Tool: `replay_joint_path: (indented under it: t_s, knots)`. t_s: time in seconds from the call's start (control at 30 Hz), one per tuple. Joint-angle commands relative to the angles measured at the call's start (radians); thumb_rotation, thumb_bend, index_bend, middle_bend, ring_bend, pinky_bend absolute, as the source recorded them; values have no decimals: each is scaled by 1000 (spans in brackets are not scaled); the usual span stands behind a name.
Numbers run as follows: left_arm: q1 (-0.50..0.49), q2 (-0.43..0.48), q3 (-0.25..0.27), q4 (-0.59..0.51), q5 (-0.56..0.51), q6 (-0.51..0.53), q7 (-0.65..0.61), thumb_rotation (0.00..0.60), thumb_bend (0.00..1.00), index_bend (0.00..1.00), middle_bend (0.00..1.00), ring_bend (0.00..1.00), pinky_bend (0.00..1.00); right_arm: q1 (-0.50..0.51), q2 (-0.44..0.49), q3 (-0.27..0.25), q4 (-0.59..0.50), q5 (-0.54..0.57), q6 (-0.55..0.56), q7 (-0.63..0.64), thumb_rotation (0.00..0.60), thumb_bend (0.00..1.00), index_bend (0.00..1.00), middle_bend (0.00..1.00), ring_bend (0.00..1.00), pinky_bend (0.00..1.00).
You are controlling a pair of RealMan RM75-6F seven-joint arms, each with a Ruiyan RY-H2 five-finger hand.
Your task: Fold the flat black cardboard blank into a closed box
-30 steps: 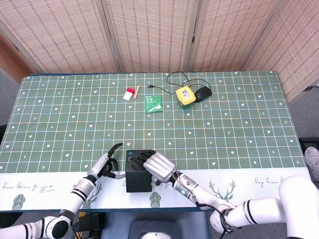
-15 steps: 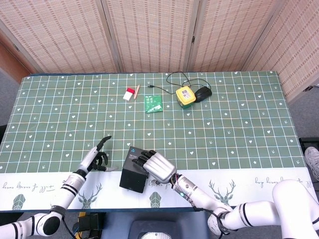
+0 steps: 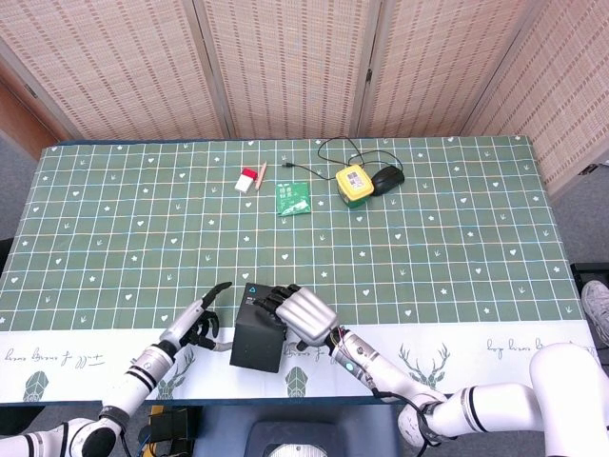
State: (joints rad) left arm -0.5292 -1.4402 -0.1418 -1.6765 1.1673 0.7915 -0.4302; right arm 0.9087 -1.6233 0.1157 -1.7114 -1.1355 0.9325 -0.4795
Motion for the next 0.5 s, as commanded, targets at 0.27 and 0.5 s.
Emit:
replay_joint_path:
  t_s: [0.27, 0.5]
  knots:
    - [-18, -38, 12, -41, -1, -1, 51, 600, 20, 0, 40, 610, 804, 7, 32, 18, -22, 44, -53, 44, 600, 27, 153, 285, 224, 286]
    - [-33, -82, 18, -21, -29, 6, 110, 600, 19, 0, 40, 611, 803, 23, 110, 41, -87, 114, -135, 120, 600, 27, 153, 284, 223, 286]
